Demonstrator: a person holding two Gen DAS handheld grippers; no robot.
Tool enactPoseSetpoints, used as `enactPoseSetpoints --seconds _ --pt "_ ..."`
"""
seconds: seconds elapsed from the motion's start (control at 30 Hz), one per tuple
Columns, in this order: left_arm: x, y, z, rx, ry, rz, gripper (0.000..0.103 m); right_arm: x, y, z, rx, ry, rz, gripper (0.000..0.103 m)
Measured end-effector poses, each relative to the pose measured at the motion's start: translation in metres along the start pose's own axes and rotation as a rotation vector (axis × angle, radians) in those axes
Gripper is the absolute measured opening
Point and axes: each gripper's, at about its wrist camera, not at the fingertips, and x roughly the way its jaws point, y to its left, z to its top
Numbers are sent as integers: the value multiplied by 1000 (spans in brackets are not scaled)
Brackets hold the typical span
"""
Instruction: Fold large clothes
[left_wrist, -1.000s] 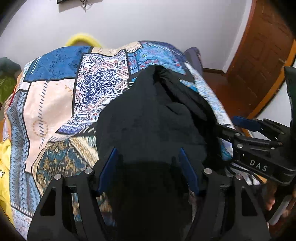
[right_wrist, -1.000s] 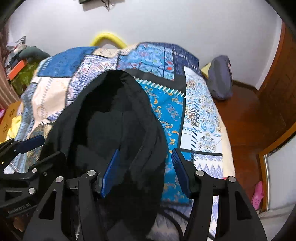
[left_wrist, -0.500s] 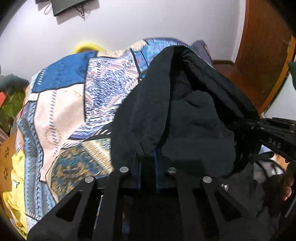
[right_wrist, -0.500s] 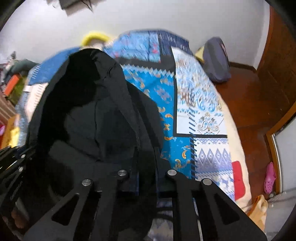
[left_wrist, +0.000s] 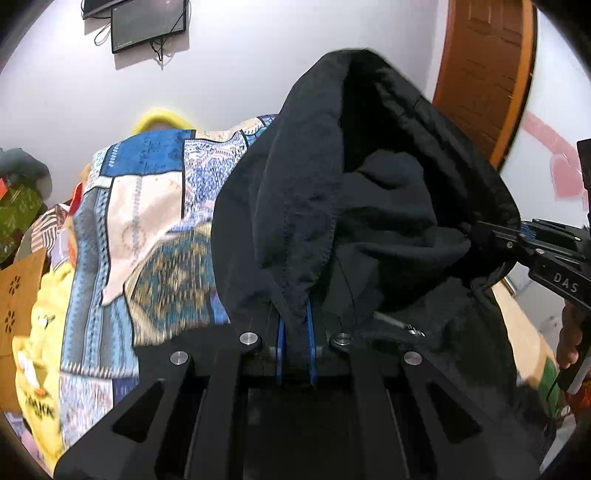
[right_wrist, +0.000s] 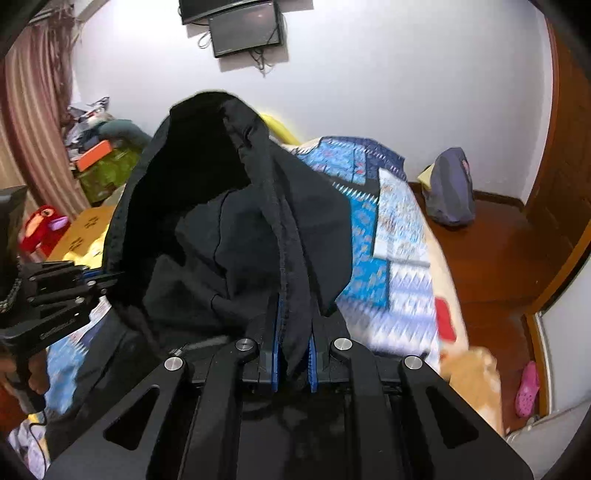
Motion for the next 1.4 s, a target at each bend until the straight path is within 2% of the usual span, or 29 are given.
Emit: enactPoseSetpoints --seconds 0.2,0.27,0.37,0.57,0.63,0.8,0.93,1.03,1.1,1.17,1.23,1.3,1.4 --pt "-21 -15 -63 17 48 12 10 -22 21 -57 -47 50 3 12" --pt "-23 -15 -81 -3 79 4 10 -24 25 -75 -53 91 11 16" --pt "-29 -16 -108 -9 121 11 11 -30 25 -93 -41 150 20 16" --pt "-59 -11 -157 11 166 55 28 -59 16 -114 -43 199 23 16" --pt "-75 -3 -166 -4 153 83 29 -68 13 -119 -67 214 -2 16" --pt "-109 18 -163 -51 96 138 31 -88 5 -115 -87 181 -58 17" --pt "-126 21 -141 -63 37 132 34 -94 0 -98 -39 134 -24 18" --pt "-137 13 -121 -72 -31 87 45 -95 4 -82 3 84 22 30" --pt "-143 3 -111 -66 -65 62 48 -97 13 -79 3 45 17 47" --pt "-143 -6 -104 -56 -85 40 50 -91 27 -73 -21 17 1 51" --pt "-135 -15 -97 -41 -87 16 54 -79 36 -73 -44 27 2 51" --pt "-122 -26 -98 -11 -77 32 56 -67 43 -79 -55 62 11 52" --pt "-97 -33 -111 10 -20 54 56 -44 48 -94 -72 130 20 52"
